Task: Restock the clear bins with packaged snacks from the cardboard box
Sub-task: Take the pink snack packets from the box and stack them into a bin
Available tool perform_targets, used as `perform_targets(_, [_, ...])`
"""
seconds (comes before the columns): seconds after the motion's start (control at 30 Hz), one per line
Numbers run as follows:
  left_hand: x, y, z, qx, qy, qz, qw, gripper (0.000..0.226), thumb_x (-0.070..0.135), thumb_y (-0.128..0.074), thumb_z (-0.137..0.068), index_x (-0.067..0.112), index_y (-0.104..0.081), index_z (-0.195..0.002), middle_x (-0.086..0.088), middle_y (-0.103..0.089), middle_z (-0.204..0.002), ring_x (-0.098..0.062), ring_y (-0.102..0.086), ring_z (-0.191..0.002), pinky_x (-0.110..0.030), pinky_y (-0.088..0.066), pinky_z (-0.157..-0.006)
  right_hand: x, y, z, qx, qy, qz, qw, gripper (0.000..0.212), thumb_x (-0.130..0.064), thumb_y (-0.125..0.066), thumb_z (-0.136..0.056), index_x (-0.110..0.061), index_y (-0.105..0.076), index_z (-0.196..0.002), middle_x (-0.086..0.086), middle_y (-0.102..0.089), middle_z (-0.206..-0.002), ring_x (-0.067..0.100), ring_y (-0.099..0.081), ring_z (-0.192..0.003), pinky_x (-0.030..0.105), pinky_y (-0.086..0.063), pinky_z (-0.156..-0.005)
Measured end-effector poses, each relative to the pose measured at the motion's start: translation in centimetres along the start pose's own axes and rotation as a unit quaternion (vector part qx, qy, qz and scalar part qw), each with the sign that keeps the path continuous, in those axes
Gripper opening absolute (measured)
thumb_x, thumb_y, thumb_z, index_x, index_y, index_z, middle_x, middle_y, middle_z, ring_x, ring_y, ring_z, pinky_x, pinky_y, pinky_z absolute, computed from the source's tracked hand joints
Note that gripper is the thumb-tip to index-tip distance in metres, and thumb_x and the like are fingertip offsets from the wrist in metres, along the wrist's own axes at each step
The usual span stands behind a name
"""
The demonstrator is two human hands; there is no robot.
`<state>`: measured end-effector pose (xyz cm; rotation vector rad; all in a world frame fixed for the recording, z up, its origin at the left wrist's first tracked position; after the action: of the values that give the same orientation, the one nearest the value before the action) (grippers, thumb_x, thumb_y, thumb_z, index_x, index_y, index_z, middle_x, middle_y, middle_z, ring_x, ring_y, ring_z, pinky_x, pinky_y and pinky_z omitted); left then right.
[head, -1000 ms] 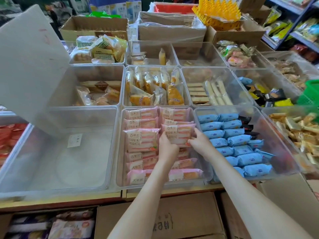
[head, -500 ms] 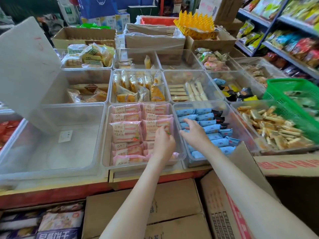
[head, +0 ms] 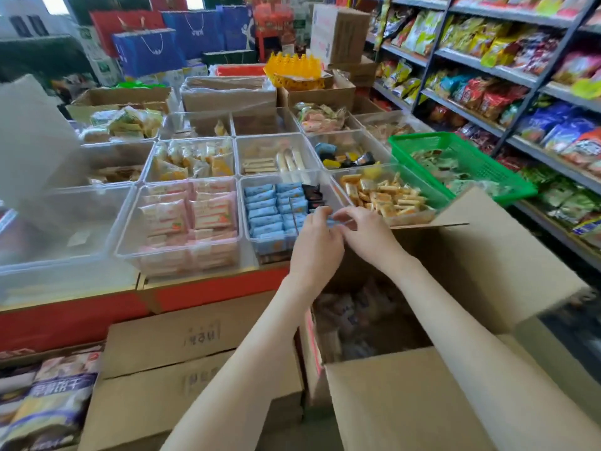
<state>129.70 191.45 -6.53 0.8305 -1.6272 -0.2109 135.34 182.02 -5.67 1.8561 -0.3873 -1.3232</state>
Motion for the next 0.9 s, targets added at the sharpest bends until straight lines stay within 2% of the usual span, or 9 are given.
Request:
perform_targets(0.13, [2.9, -5.8, 3.4, -0.064, -0.009, -0.045, 0.997, 0.031, 0.012, -0.041, -0.095, 0.008, -0.048, -0.125, -0.012, -0.054, -0.121, -0.027, -0.053, -0.112, -0.031, -0.041, -0.088, 5.5, 2.3, 4.4, -0.031, -0.037, 0.018, 0.999, 0.027, -0.011, -0.057, -0.091, -0.012, -0.064, -0.117, 0.006, -0.062, -0.118, 0.018, -0.058, -0.108, 0.018, -0.039, -0.088])
perform_targets(0.3, [-0.8, -12.6, 4.5, -0.184, 0.135, -0.131, 0.965, 0.048, 0.022, -0.043, -0.097, 0.011, -0.034, -0.143, -0.012, -0.045, -0.139, -0.029, -0.048, -0.124, -0.038, -0.043, -0.098, 11.7, 1.2, 6.2, -0.1, -0.081, 0.048, 0.991, 0.03, -0.015, -0.056, -0.093, -0.015, -0.061, -0.122, 0.005, -0.059, -0.121, 0.018, -0.057, -0.111, 0.028, -0.045, -0.096])
perform_targets(0.4, [-4.3, -16.2, 4.7, -0.248, 0.209, -0.156, 0.933, 0.05, 0.023, -0.042, -0.098, 0.009, -0.029, -0.145, -0.014, -0.043, -0.139, -0.031, -0.048, -0.123, -0.039, -0.045, -0.099, 15.6, -0.6, 6.1, -0.147, -0.116, 0.046, 0.981, 0.031, -0.017, -0.054, -0.094, -0.015, -0.059, -0.124, 0.004, -0.058, -0.125, 0.018, -0.056, -0.113, 0.028, -0.045, -0.097])
perform_targets(0.5, [-7.6, -19.0, 4.0, -0.28, 0.244, -0.161, 0.914, 0.05, 0.021, -0.043, -0.098, 0.011, -0.029, -0.145, -0.014, -0.04, -0.143, -0.03, -0.045, -0.128, -0.038, -0.041, -0.102, 20.0, -2.4, 5.3, -0.196, -0.148, 0.054, 0.968, 0.032, -0.018, -0.055, -0.093, -0.014, -0.059, -0.125, 0.007, -0.057, -0.127, 0.021, -0.055, -0.114, 0.027, -0.043, -0.096])
perform_targets(0.6, [-11.2, -21.5, 2.8, -0.309, 0.28, -0.151, 0.896, 0.055, 0.016, -0.042, -0.099, 0.013, -0.021, -0.15, -0.012, -0.035, -0.149, -0.028, -0.038, -0.134, -0.035, -0.033, -0.108, 24.4, -4.2, 3.7, -0.242, -0.187, 0.054, 0.951, 0.032, -0.017, -0.053, -0.094, -0.011, -0.058, -0.126, 0.009, -0.058, -0.126, 0.024, -0.055, -0.114, 0.026, -0.041, -0.093])
perform_targets(0.73, [-15.8, -24.2, 0.7, -0.296, 0.321, -0.161, 0.885, 0.054, 0.017, -0.045, -0.098, 0.017, -0.025, -0.149, -0.01, -0.029, -0.153, -0.027, -0.031, -0.139, -0.034, -0.027, -0.111, 29.7, -8.2, 0.4, -0.282, -0.207, 0.057, 0.935, 0.032, -0.015, -0.049, -0.095, -0.009, -0.059, -0.125, 0.011, -0.059, -0.127, 0.027, -0.054, -0.118, 0.023, -0.039, -0.088])
perform_targets(0.8, [-17.5, -25.7, 0.3, -0.3, 0.329, -0.17, 0.879, 0.06, 0.018, -0.049, -0.097, 0.015, -0.022, -0.15, -0.011, -0.022, -0.155, -0.027, -0.023, -0.142, -0.034, -0.021, -0.113, 31.4, -11.0, -0.8, -0.305, -0.213, 0.053, 0.927, 0.049, -0.016, -0.048, -0.096, -0.01, -0.04, -0.143, 0.011, -0.043, -0.145, 0.028, -0.039, -0.134, 0.026, -0.034, -0.103])
perform_targets(0.87, [-18.9, -26.7, 0.5, -0.293, 0.331, -0.193, 0.876, 0.067, 0.022, -0.054, -0.094, 0.014, -0.019, -0.151, -0.011, -0.02, -0.155, -0.028, -0.021, -0.142, -0.034, -0.018, -0.114, 32.3, -13.9, -1.4, -0.327, -0.19, 0.055, 0.924, 0.071, -0.026, -0.055, -0.093, -0.017, -0.016, -0.152, 0.005, -0.015, -0.159, 0.024, -0.013, -0.146, 0.027, -0.013, -0.116])
perform_targets(0.9, [-19.6, -27.1, 0.7, -0.291, 0.326, -0.214, 0.874, 0.068, 0.026, -0.054, -0.094, 0.014, -0.019, -0.151, -0.011, -0.022, -0.154, -0.029, -0.023, -0.141, -0.034, -0.019, -0.114, 32.6, -15.3, -1.6, -0.335, -0.169, 0.081, 0.924, 0.077, -0.035, -0.059, -0.09, -0.021, -0.016, -0.152, 0.004, -0.006, -0.16, 0.022, -0.004, -0.147, 0.027, -0.005, -0.118])
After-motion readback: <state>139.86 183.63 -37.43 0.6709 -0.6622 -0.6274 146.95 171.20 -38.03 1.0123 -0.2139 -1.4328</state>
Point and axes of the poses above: each hand's wrist, its own z-axis away from the middle knuckle, its own y-axis out of the back of the hand, x = y × z, the point moved 4 cm from there along -z, towards the middle knuckle
